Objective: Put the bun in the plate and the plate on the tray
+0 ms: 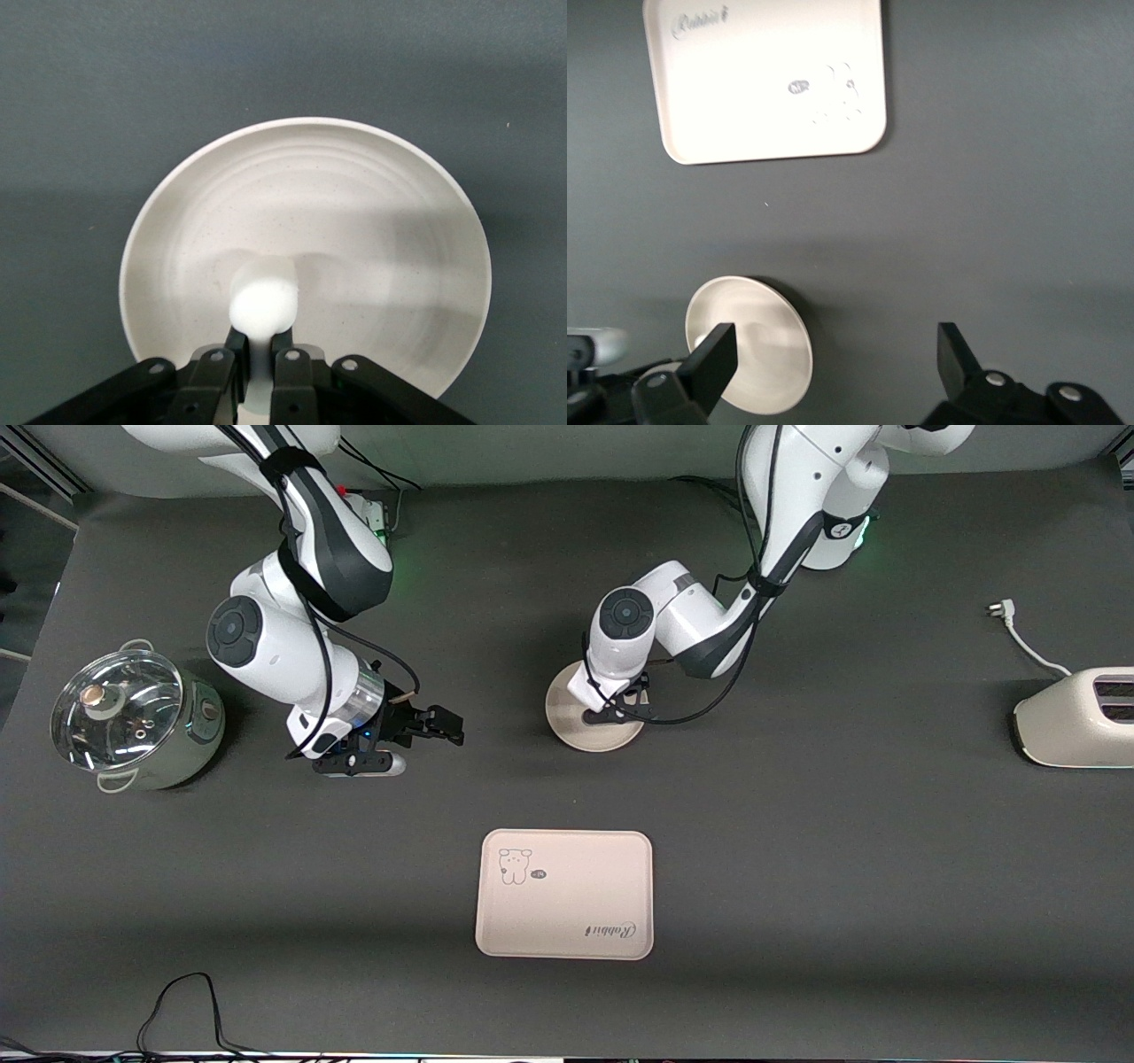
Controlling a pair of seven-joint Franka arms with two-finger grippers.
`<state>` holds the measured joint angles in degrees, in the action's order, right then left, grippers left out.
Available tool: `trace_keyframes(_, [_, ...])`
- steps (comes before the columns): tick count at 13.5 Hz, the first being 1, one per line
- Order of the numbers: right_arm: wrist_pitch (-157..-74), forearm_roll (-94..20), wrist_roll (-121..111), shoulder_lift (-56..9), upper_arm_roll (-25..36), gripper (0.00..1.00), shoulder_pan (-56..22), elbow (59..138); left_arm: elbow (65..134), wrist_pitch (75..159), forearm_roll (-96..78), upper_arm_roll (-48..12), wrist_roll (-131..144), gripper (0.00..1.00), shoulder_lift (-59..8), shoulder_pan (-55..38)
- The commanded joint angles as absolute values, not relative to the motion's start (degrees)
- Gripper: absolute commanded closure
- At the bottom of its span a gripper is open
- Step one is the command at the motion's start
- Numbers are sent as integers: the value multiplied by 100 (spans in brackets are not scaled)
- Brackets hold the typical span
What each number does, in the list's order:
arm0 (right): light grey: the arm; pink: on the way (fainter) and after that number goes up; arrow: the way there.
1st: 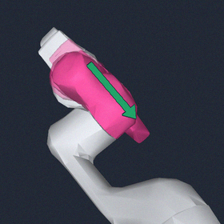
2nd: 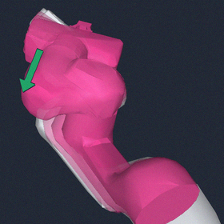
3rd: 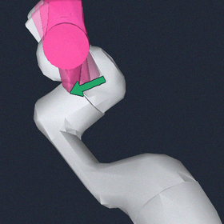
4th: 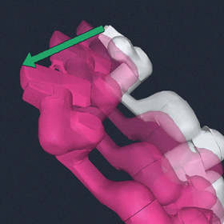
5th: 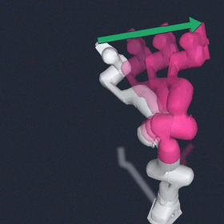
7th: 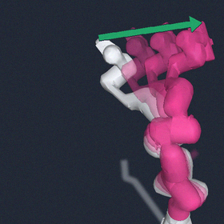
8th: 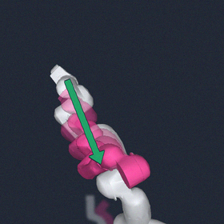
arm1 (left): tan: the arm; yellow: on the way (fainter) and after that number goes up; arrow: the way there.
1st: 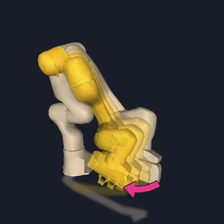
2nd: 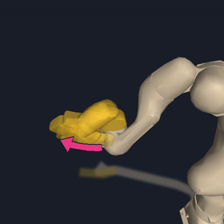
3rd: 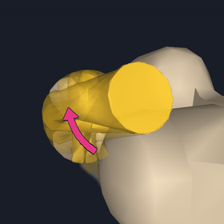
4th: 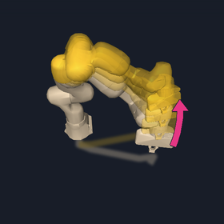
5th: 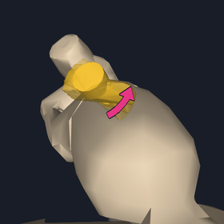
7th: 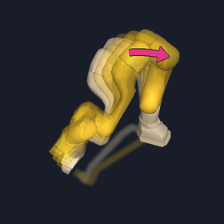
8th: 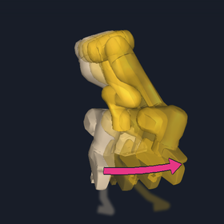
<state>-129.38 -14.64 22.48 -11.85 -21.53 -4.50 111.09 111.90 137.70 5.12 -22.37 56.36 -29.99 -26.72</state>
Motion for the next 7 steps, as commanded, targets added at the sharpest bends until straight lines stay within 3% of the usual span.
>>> trace_keyframes(1, [-13245, -1424, 2311, -1406, -2153, 0, -527, 10987, 11145, 13886, 633, -2162, 5871, 77, -3093, -2769])
trace_keyframes(2, [-13193, -1415, 2312, -1398, -2153, 0, -536, 10891, 11145, 13904, 633, -2162, 5880, 70, -3111, -2769])
trace_keyframes(3, [-13071, -1415, 2320, -1397, -2145, 0, -545, 10872, 11145, 13904, 633, -2171, 5889, 54, -3111, -2769])
trace_keyframes(4, [-13017, -1415, 2320, -1397, -2153, 0, -545, 10872, 11145, 13904, 633, -2171, 5906, 3, -3111, -2760])
trace_keyframes(7, [-13008, -1293, 2312, -1450, -2145, 0, -667, 10933, 11145, 13887, 633, -2171, 5941, 0, -3111, -2760])
